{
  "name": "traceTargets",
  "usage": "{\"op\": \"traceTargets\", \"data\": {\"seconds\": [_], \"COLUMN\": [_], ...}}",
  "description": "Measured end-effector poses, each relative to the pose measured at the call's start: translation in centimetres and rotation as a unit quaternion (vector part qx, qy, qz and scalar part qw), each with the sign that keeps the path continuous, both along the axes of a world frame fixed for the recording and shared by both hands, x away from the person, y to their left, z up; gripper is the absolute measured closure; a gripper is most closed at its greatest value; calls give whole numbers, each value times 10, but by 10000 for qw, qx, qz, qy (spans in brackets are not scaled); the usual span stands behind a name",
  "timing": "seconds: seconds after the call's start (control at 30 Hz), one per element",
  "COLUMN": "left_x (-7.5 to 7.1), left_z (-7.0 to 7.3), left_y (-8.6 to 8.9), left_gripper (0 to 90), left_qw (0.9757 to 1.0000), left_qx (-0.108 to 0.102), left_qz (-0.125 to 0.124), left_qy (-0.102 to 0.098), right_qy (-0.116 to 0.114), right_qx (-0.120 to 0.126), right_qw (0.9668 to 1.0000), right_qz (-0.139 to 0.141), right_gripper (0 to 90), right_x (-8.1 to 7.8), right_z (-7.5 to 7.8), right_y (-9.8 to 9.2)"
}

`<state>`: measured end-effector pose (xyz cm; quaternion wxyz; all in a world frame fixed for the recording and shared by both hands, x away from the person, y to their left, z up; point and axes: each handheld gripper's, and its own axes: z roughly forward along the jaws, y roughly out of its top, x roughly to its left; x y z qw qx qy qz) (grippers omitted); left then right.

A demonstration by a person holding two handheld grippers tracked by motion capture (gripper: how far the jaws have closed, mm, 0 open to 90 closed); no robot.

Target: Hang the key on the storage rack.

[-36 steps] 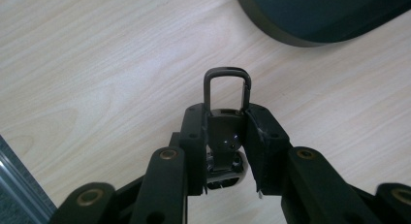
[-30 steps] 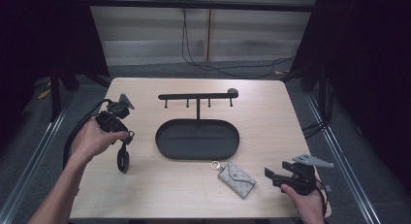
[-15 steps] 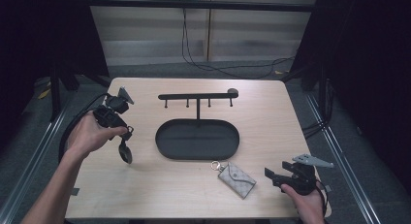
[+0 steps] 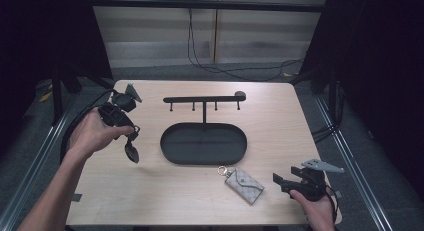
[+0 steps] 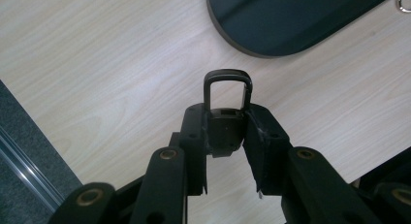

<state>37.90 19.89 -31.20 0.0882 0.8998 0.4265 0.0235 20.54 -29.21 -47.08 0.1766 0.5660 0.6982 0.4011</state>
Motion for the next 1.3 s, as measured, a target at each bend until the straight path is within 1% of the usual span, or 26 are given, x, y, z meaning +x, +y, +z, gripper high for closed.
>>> {"op": "traceTargets", "data": {"seconds": [0.03, 0.1, 0.13, 0.2, 0.27, 0.3, 0.33, 0.37, 0.4, 0.43, 0.47, 0.5, 0.57, 0.63, 0.67, 0.7, 0.73, 0.8, 0.93, 1.03, 1.1, 1.13, 1.17, 1.23, 1.3], "left_x": [0, -1, 0, 0, 1, 1, 1, 1, 2, 2, 3, 4, 5, 6, 7, 7, 8, 9, 10, 11, 12, 12, 13, 15, 15], "left_z": [2, 4, 8, 10, 13, 14, 15, 16, 17, 18, 19, 19, 21, 22, 23, 23, 24, 25, 29, 32, 34, 34, 35, 37, 37], "left_y": [-1, -5, -8, -10, -13, -14, -16, -17, -18, -19, -20, -20, -21, -22, -25, -25, -26, -28, -33, -36, -39, -40, -41, -46, -47], "left_gripper": [709, 709, 709, 709, 709, 709, 709, 709, 709, 709, 708, 708, 709, 708, 708, 708, 708, 708, 708, 708, 708, 708, 708, 708, 708], "left_qw": [10000, 10000, 10000, 10000, 10000, 9999, 9999, 9999, 9999, 9999, 9999, 9998, 9999, 9997, 9996, 9996, 9995, 9995, 9995, 9995, 9994, 9994, 9994, 9993, 9994], "left_qx": [-24, 2, -26, -59, -35, -56, -74, -32, -34, -67, -53, -93, -53, -86, -36, -36, 6, 0, -39, -105, -128, -107, -131, -60, -63], "left_qz": [5, -29, -60, -56, -78, -90, -72, -94, -111, -107, -139, -133, -140, -191, -259, -259, -276, -296, -276, -210, -209, -234, -223, -265, -250], "left_qy": [-24, -37, -29, -31, -15, 25, 10, 26, 47, 54, 50, 84, 80, 90, 141, 141, 127, 141, 152, 205, 235, 239, 246, 252, 251], "right_qy": [0, -3, 3, 0, 0, -1, -1, -1, 8, 8, 10, 14, 14, 17, 21, 21, 19, 19, 18, 20, 19, 21, 21, 14, 21], "right_qx": [1, 4, 4, 6, 6, 7, 8, 8, 12, 7, 5, 9, 8, 11, 10, 10, 9, 6, 9, 3, 4, 8, 8, 7, 13], "right_qw": [10000, 10000, 10000, 10000, 10000, 10000, 10000, 10000, 10000, 10000, 10000, 10000, 10000, 10000, 10000, 10000, 10000, 10000, 10000, 10000, 10000, 10000, 10000, 10000, 10000], "right_qz": [-1, -1, 5, 5, 7, 8, 4, 4, 5, 5, 6, 3, 0, -3, -3, -3, 1, -3, -18, -9, -5, -4, -1, 7, 8], "right_gripper": [202, 202, 202, 202, 202, 202, 202, 202, 202, 202, 202, 202, 202, 202, 202, 202, 202, 202, 200, 200, 200, 201, 201, 201, 201], "right_x": [0, 0, 0, 0, 0, 0, 0, 0, 0, 0, 0, 0, 0, 0, 0, 0, 0, 0, 0, 0, 0, 0, 0, 0, 0], "right_z": [0, 0, 0, 0, 0, 0, 0, 0, 0, 0, 0, 0, 0, 0, 0, 0, 0, 0, 0, 0, 0, 0, 0, 0, 0], "right_y": [0, 0, 0, 0, 0, 0, 0, 0, 0, 0, 0, 0, 0, 0, 0, 0, 0, 0, -1, 0, 0, 0, 0, 0, 0]}}
